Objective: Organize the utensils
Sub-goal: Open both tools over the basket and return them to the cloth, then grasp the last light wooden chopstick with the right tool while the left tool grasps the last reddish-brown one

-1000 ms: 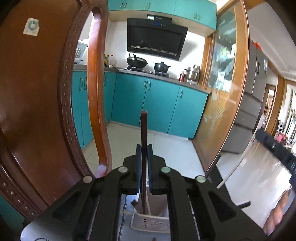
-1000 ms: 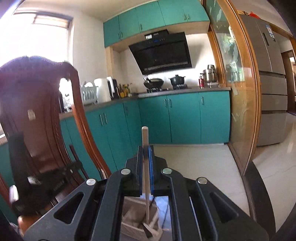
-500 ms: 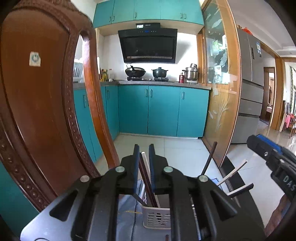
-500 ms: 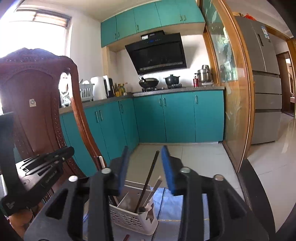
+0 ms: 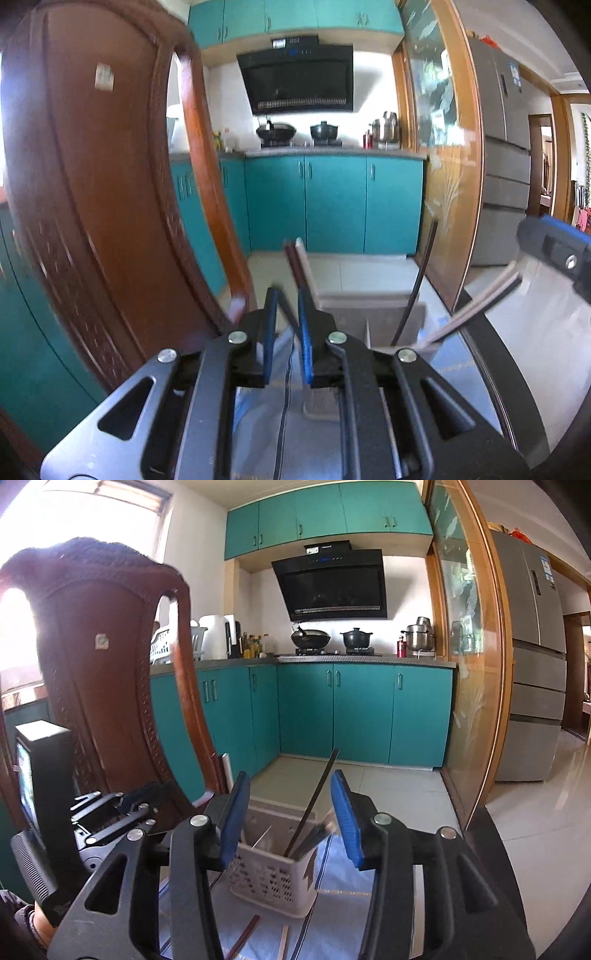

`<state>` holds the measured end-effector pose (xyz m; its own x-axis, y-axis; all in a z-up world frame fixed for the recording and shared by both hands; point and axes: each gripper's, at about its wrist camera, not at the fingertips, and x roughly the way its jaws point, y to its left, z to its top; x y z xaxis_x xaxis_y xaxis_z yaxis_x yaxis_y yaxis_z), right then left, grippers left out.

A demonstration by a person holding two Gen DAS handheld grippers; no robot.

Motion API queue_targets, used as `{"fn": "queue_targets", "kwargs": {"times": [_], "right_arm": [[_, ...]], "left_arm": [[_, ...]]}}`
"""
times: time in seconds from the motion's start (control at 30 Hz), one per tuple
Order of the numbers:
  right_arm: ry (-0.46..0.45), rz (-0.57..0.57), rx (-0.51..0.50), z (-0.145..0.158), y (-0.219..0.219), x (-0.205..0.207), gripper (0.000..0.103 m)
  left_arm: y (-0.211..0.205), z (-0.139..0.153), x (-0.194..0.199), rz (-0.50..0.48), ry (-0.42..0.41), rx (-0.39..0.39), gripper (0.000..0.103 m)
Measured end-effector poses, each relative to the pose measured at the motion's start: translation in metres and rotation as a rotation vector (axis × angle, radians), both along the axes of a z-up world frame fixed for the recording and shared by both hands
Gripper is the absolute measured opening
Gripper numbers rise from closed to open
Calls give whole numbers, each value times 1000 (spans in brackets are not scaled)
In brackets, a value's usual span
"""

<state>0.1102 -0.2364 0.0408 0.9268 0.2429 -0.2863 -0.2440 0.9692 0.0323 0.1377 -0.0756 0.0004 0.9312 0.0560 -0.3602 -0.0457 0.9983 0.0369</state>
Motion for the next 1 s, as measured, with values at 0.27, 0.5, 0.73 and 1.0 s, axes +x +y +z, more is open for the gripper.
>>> {"fn": "queue_targets", "kwargs": {"times": [0.27, 0.5, 0.73, 1.0], "right_arm": [[104, 23, -13, -33, 3, -17, 50], [394, -15, 14, -128, -11, -10, 57], [657, 20, -33, -189, 8, 18, 57], [637, -14, -170, -207, 30, 18, 11]], "left_arm": [[12, -23, -1, 17, 86, -8, 29], [16, -61, 3, -45, 270, -39, 39], [10, -97, 27, -116, 452, -91, 39], [3, -116, 34, -114, 499, -66, 39]]}}
